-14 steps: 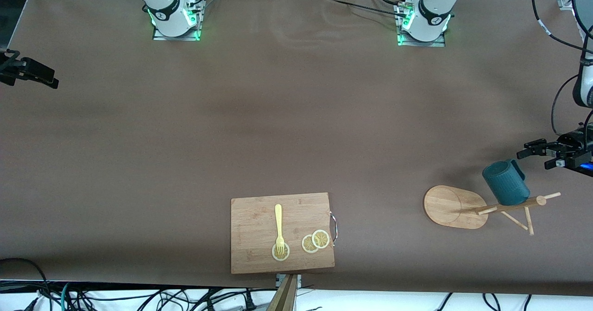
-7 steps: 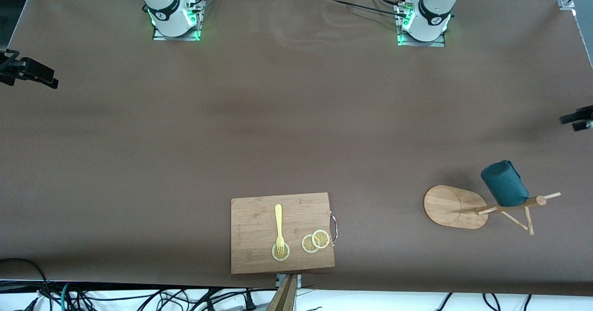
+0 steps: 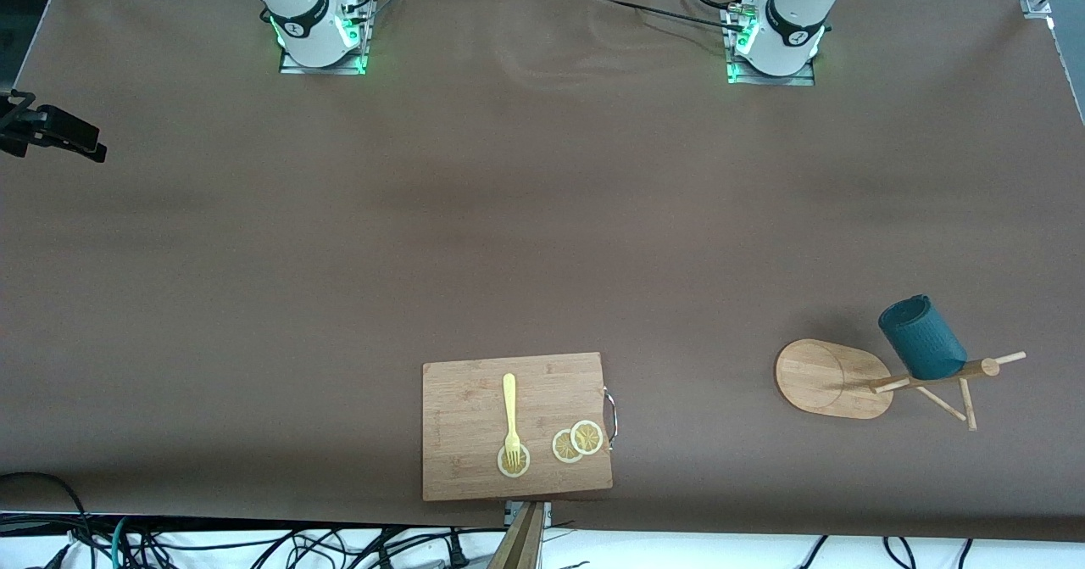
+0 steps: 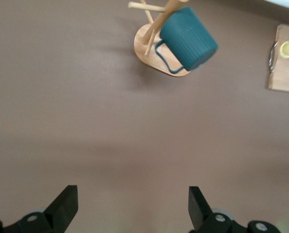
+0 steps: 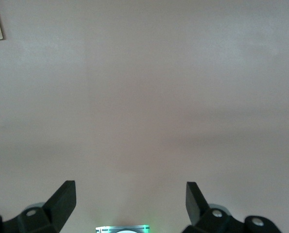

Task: Pass cup and hang on rack

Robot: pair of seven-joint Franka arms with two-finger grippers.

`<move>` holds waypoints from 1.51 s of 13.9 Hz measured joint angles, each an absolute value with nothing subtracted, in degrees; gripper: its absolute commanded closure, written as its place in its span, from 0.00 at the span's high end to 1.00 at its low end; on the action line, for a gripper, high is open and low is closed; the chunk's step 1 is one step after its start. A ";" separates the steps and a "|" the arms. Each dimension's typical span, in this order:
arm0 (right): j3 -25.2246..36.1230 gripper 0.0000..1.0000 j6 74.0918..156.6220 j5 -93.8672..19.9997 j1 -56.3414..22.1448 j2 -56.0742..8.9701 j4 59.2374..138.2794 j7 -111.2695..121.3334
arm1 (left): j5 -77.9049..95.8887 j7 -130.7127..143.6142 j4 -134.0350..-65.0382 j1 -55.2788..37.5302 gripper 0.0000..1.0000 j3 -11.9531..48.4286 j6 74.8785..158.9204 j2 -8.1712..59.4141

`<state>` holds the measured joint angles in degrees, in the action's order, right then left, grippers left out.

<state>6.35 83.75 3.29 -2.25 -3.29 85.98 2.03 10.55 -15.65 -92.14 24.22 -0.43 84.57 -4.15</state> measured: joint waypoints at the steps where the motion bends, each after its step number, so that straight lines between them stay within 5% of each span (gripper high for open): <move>1: 6.35 1.00 83.75 3.29 -2.25 -3.29 85.98 2.03 | 8.41 -14.36 -94.03 23.22 1.00 0.63 85.32 -7.12; 8: 6.36 1.00 83.75 3.29 -2.25 -3.30 85.96 2.03 | 0.71 10.40 -103.43 10.22 1.00 7.32 90.48 -13.84; 12: 6.36 1.00 83.75 3.29 -2.24 -3.30 85.96 2.03 | -0.60 17.99 -104.64 1.71 1.00 4.34 95.20 -10.95; 21: 6.45 1.00 83.75 3.29 -2.19 -3.30 85.96 2.03 | 3.03 12.82 -103.80 0.83 1.00 -2.56 96.68 -9.36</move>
